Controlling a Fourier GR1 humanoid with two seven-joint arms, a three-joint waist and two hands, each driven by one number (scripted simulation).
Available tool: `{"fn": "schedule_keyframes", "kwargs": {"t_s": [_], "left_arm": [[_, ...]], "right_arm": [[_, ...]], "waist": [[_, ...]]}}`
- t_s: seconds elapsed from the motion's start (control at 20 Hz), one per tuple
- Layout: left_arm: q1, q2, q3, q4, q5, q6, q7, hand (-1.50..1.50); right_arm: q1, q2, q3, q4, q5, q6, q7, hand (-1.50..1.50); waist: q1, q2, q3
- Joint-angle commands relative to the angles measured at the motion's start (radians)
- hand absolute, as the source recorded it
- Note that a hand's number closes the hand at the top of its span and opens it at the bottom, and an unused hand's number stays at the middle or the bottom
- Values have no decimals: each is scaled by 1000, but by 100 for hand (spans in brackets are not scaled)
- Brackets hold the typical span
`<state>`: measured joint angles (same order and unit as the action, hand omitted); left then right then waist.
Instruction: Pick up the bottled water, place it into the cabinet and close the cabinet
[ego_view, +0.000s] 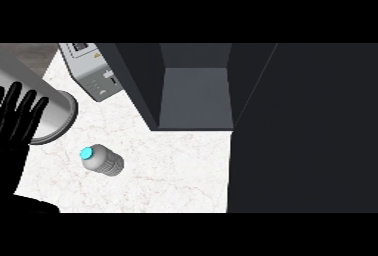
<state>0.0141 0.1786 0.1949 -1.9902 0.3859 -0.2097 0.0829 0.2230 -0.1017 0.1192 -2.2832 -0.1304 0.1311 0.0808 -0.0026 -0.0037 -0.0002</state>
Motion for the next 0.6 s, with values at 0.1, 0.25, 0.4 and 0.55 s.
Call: {"fn": "schedule_keyframes", "kwargs": {"t_s": [0.1, 0.25, 0.4, 0.55], "left_arm": [[-23, 83, 87, -64, 159, 12, 186, -150], [91, 36, 44, -155, 102, 32, 202, -150], [125, 70, 86, -120, 47, -13, 166, -150], [122, 72, 100, -35, 40, -37, 154, -150]], "right_arm": [[193, 6, 104, -177, -13, 38, 50, -150], [305, 4, 152, -279, 8, 58, 23, -150], [340, -12, 144, -279, -23, 83, -10, -150], [364, -12, 197, -340, 36, 50, 47, -150]], "waist": [[-5, 0, 0], [-6, -1, 1], [-6, 0, 1], [-8, 1, 0]]}}
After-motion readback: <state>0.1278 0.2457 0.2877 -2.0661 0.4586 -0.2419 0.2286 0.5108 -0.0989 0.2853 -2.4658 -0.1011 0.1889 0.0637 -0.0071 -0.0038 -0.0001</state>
